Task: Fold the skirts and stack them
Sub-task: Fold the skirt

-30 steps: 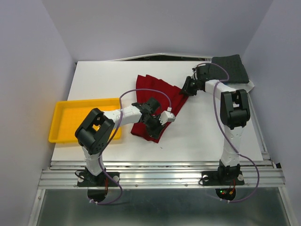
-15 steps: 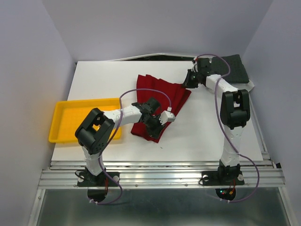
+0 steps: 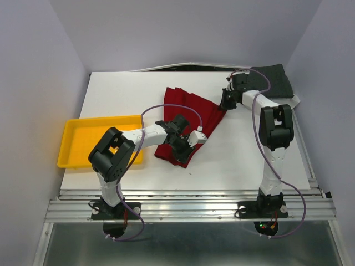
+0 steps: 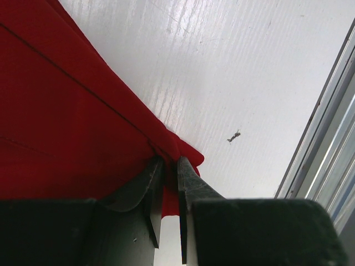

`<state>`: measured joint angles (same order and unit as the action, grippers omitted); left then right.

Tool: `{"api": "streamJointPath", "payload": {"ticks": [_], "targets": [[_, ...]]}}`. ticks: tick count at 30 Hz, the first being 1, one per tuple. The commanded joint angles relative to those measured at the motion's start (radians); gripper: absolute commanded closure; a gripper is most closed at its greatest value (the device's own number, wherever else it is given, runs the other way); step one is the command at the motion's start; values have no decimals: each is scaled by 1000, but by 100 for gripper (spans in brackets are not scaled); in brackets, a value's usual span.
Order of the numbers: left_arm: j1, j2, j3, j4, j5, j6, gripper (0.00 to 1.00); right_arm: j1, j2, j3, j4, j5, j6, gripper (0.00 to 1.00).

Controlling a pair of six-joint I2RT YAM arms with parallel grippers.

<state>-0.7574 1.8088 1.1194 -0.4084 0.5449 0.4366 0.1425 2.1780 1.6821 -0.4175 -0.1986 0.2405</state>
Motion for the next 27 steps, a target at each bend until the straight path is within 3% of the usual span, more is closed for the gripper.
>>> {"api": "streamJointPath", "payload": {"ticks": [1, 4, 5, 7, 9, 10, 11, 14, 18, 19, 21, 25, 26, 27], "targets": [[0, 21, -58, -139, -117, 25, 96, -37, 48, 36, 80, 67, -40, 96], [0, -21, -46, -127, -120, 16, 87, -37, 42, 34, 75, 79, -66, 86], [0, -32, -37, -132, -111, 8, 72, -37, 37, 37, 69, 83, -75, 82], [0, -93, 8, -132, -62, -5, 52, -37, 35, 51, 46, 87, -104, 67], [0, -159, 61, -107, -36, -31, 40, -37, 29, 59, 45, 93, -122, 56], [3, -233, 80, -86, -39, -47, 34, -28, 29, 65, 45, 100, -142, 43], [10, -270, 92, -26, -45, -71, 19, -27, 29, 74, 39, 106, -147, 41], [76, -374, 155, 58, -39, -177, 1, -27, 29, 122, 25, 113, -158, 27], [187, -391, 278, 95, -56, -263, 1, -18, 0, 186, 22, 125, -150, 12], [241, -369, 295, 97, -63, -292, 1, -9, -24, 191, 37, 126, -148, 3], [289, -335, 332, 99, -85, -311, 2, 5, -52, 192, 46, 131, -147, 0], [336, -196, 376, 89, -201, -318, 19, 63, -119, 174, 43, 68, -153, 2], [342, -166, 388, 74, -213, -322, 32, 81, -129, 166, 34, 24, -152, 3], [349, -137, 402, 68, -215, -325, 39, 100, -136, 166, 25, 7, -155, 5]]}}
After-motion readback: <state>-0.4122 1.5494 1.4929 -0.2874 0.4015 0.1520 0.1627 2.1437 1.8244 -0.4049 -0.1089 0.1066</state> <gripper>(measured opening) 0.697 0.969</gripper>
